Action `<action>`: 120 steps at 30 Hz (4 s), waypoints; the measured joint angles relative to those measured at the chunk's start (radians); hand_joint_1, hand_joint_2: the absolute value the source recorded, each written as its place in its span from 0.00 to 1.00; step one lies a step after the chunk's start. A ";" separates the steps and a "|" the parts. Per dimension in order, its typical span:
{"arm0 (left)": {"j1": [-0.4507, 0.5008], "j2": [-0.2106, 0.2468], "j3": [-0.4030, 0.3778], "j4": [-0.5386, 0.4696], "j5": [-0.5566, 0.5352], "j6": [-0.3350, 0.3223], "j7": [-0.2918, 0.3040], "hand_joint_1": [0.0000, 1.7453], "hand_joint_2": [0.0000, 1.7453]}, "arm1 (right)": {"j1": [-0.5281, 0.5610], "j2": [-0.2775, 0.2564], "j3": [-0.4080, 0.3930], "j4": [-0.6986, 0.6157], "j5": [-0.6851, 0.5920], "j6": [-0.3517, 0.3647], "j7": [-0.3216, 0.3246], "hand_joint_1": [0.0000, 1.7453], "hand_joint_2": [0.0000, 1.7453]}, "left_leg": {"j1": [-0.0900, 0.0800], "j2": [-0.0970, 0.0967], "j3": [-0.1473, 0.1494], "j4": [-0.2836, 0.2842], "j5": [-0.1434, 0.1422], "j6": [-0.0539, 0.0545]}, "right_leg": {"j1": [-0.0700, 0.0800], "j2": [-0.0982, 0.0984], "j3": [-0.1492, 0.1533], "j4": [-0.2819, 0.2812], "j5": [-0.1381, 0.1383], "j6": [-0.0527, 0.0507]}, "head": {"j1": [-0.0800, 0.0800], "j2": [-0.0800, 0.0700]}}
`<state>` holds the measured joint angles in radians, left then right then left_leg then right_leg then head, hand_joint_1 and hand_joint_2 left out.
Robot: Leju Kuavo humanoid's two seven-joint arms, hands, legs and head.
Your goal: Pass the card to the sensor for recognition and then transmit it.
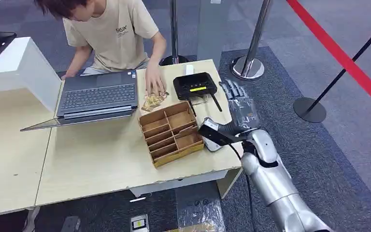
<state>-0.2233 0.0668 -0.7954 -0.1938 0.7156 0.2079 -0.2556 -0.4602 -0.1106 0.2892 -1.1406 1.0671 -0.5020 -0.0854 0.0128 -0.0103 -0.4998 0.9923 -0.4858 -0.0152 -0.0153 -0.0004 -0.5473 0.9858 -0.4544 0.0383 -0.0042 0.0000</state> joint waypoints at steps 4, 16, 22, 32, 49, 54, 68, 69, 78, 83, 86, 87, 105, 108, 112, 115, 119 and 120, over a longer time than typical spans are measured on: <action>-0.009 0.000 -0.003 0.000 -0.010 -0.013 0.012 0.00 0.00 | -0.010 -0.004 0.053 0.012 0.134 0.000 0.016 0.00 1.00 | 0.000 0.000 0.000 0.000 0.000 0.000 | 0.000 0.000 0.000 0.000 0.000 0.000 | 0.000 0.000; -0.028 0.000 -0.011 -0.002 -0.027 -0.031 0.030 0.00 1.00 | -0.045 -0.012 0.142 0.076 0.192 0.022 0.023 0.00 1.00 | 0.000 0.000 0.000 0.000 0.000 0.000 | 0.000 0.000 0.000 0.000 0.000 0.000 | 0.000 0.000; -0.037 0.000 -0.015 -0.003 -0.034 -0.037 0.036 0.00 1.00 | -0.078 -0.010 0.167 0.112 0.197 0.047 0.023 0.00 1.00 | 0.000 0.000 0.000 0.000 0.000 0.000 | 0.000 0.000 0.000 0.000 0.000 0.000 | 0.000 0.000; -0.054 -0.005 -0.023 -0.005 -0.043 -0.051 0.044 0.00 1.00 | -0.152 -0.002 0.202 0.193 0.187 0.113 0.012 0.00 1.00 | 0.000 0.000 0.000 0.000 0.000 0.000 | 0.000 0.000 0.000 0.000 0.000 0.000 | 0.000 0.000; -0.062 -0.015 -0.029 -0.005 -0.046 -0.055 0.053 0.00 1.00 | -0.177 0.033 0.221 0.277 0.095 0.146 0.027 0.00 1.00 | 0.000 0.000 0.000 0.000 0.000 0.000 | 0.000 0.000 0.000 0.000 0.000 0.000 | 0.000 0.000; -0.063 -0.015 -0.029 -0.005 -0.046 -0.057 0.057 0.00 1.00 | -0.177 0.040 0.223 0.290 0.058 0.146 0.033 0.00 1.00 | 0.000 0.000 0.000 0.000 0.000 0.000 | 0.000 0.000 0.000 0.000 0.000 0.000 | 0.000 0.000; -0.072 -0.016 -0.029 -0.005 -0.047 -0.057 0.069 0.00 1.00 | -0.190 0.059 0.225 0.311 0.041 0.146 0.033 0.00 1.00 | 0.000 0.000 0.000 0.000 0.000 0.000 | 0.000 0.000 0.000 0.000 0.000 0.000 | 0.000 0.000; -0.073 -0.016 -0.029 -0.005 -0.047 -0.057 0.069 0.00 1.00 | -0.190 0.060 0.226 0.312 0.041 0.146 0.033 0.00 1.00 | 0.000 0.000 0.000 0.000 0.000 0.000 | 0.000 0.000 0.000 0.000 0.000 0.000 | 0.000 0.000; -0.078 -0.019 -0.029 -0.006 -0.046 -0.057 0.075 0.00 1.00 | -0.190 0.068 0.230 0.322 0.035 0.147 0.030 1.00 1.00 | 0.000 0.000 0.000 0.000 0.000 0.000 | 0.000 0.000 0.000 0.000 0.000 0.000 | 0.000 0.000; -0.082 -0.023 -0.029 -0.006 -0.043 -0.055 0.079 0.00 1.00 | -0.190 0.070 0.230 0.328 0.018 0.146 0.024 1.00 1.00 | 0.000 0.000 0.000 0.000 0.000 0.000 | 0.000 0.000 0.000 0.000 0.000 0.000 | 0.000 0.000; -0.084 -0.023 -0.029 -0.006 -0.042 -0.054 0.085 0.00 1.00 | -0.190 0.071 0.230 0.335 0.016 0.145 0.024 1.00 1.00 | 0.000 0.000 0.000 0.000 0.000 0.000 | 0.000 0.000 0.000 0.000 0.000 0.000 | 0.000 0.000; -0.084 -0.024 -0.029 -0.007 -0.041 -0.054 0.085 0.00 1.00 | -0.190 0.071 0.230 0.336 0.014 0.143 0.024 1.00 1.00 | 0.000 0.000 0.001 0.000 0.000 0.000 | 0.000 0.000 0.000 0.000 0.000 0.000 | 0.000 0.000; -0.091 -0.025 -0.029 -0.008 -0.028 -0.050 0.085 0.00 1.00 | -0.185 0.065 0.228 0.349 -0.022 0.075 0.045 0.00 1.00 | 0.000 0.000 0.001 0.000 0.000 0.000 | 0.000 0.000 0.000 0.000 0.000 0.000 | 0.000 0.000; -0.087 -0.024 -0.029 -0.008 -0.026 -0.048 0.081 0.00 1.00 | -0.185 0.057 0.220 0.315 -0.047 0.079 0.058 0.00 1.00 | 0.000 0.000 0.001 0.000 0.000 0.000 | 0.000 0.000 0.000 0.000 0.000 0.000 | 0.000 0.000; -0.082 -0.024 -0.029 -0.008 -0.027 -0.048 0.073 0.00 1.00 | -0.186 0.048 0.208 0.262 -0.058 0.110 0.063 0.00 1.00 | 0.000 0.000 0.001 0.000 0.000 0.000 | 0.000 0.000 0.000 0.000 0.000 0.000 | 0.000 0.000; -0.082 -0.024 -0.029 -0.008 -0.031 -0.048 0.072 0.00 1.00 | -0.189 0.047 0.205 0.234 -0.058 0.126 0.063 0.00 1.00 | 0.000 0.000 0.001 0.000 0.000 0.000 | 0.000 0.000 0.000 0.000 0.000 0.000 | 0.000 0.000; -0.083 -0.024 -0.029 -0.008 -0.036 -0.048 0.074 0.00 1.00 | -0.190 0.053 0.206 0.209 -0.055 0.139 0.063 0.00 1.00 | 0.000 0.000 0.000 0.000 0.000 0.000 | 0.000 0.000 0.000 0.000 0.000 0.000 | 0.000 0.000; -0.083 -0.024 -0.029 -0.008 -0.037 -0.048 0.075 0.00 1.00 | -0.190 0.055 0.206 0.208 -0.055 0.141 0.060 0.00 1.00 | 0.000 0.000 0.000 0.000 0.000 0.000 | 0.000 0.000 0.000 0.000 0.000 0.000 | 0.000 0.000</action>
<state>-0.3065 0.0431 -0.8244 -0.2014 0.6791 0.1598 -0.1804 -0.6502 -0.0557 0.4955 -0.9323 1.0117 -0.3612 -0.0256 0.0127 -0.0100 -0.4993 0.9925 -0.4857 -0.0153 -0.0153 -0.0003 -0.5473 0.9861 -0.4542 0.0383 -0.0046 0.0000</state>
